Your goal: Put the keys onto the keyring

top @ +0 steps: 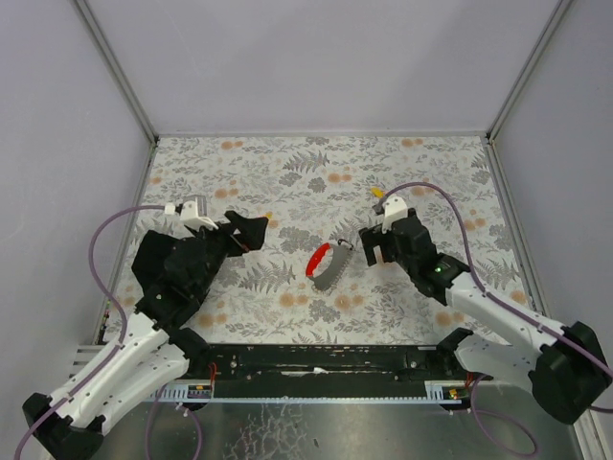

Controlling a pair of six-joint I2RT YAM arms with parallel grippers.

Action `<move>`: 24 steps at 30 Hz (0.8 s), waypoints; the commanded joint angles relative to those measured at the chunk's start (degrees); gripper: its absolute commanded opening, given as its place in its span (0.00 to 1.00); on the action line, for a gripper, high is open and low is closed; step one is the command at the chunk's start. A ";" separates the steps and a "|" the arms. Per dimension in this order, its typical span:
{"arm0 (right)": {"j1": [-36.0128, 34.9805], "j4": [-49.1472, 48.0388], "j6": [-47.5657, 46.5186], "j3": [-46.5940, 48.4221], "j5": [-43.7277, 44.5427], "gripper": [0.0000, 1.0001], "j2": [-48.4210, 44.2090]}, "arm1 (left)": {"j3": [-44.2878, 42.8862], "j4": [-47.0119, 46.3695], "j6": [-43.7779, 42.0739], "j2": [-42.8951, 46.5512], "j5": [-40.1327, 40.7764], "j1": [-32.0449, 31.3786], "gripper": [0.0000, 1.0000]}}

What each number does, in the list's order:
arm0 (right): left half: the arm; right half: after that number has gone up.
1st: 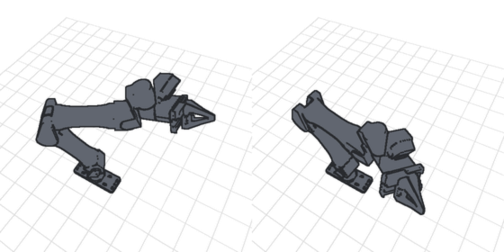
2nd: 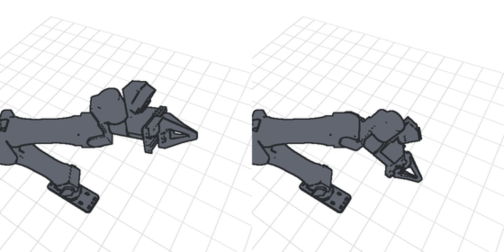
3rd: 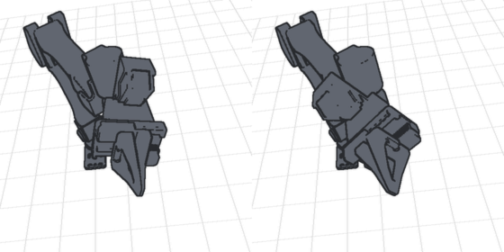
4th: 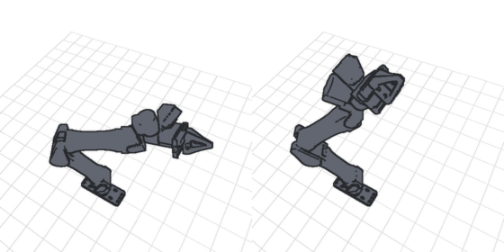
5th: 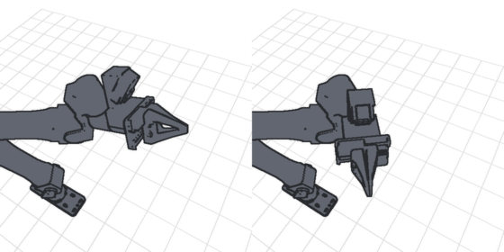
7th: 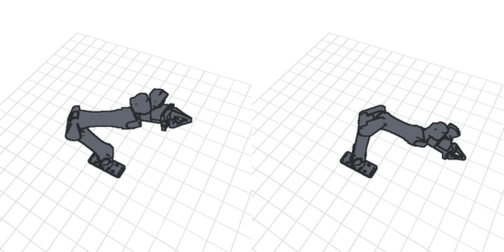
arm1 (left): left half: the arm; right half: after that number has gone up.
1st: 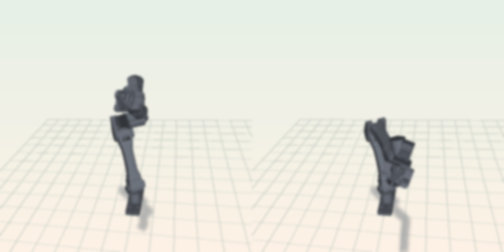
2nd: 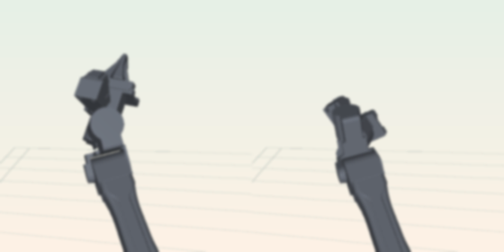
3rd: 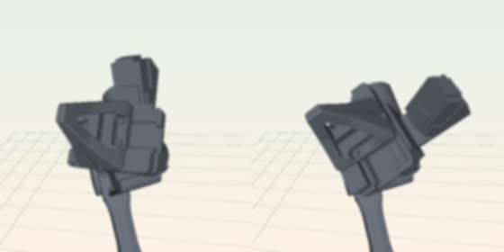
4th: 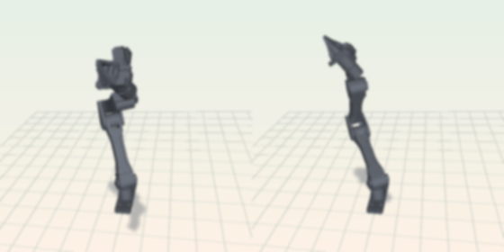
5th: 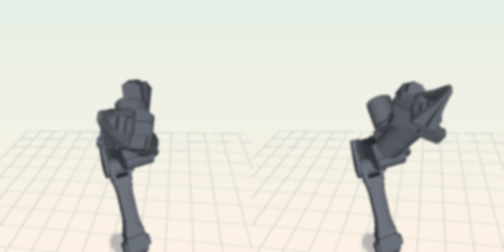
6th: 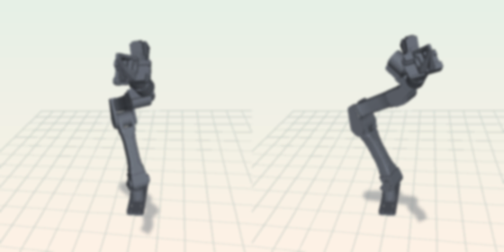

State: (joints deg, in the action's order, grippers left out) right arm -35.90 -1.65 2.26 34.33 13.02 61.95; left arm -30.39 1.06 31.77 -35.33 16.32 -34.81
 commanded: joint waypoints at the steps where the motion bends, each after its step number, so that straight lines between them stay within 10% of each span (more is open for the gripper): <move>1: 0.39 9.39 9.16 2.08 9.93 0.99 -6.42 | -7.83 16.02 4.34 0.76 3.70 0.36 1.00; 8: 0.39 19.29 17.21 5.82 14.95 0.99 -17.42 | -16.12 29.45 1.08 4.89 7.93 0.34 1.00; 24: 0.39 27.36 14.47 4.22 11.14 0.99 -44.31 | -11.71 26.33 -11.43 22.21 5.44 0.34 1.00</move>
State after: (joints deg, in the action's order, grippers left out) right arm -35.81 24.45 16.91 38.02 23.05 20.73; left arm -44.12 27.88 23.42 -13.93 21.89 -34.81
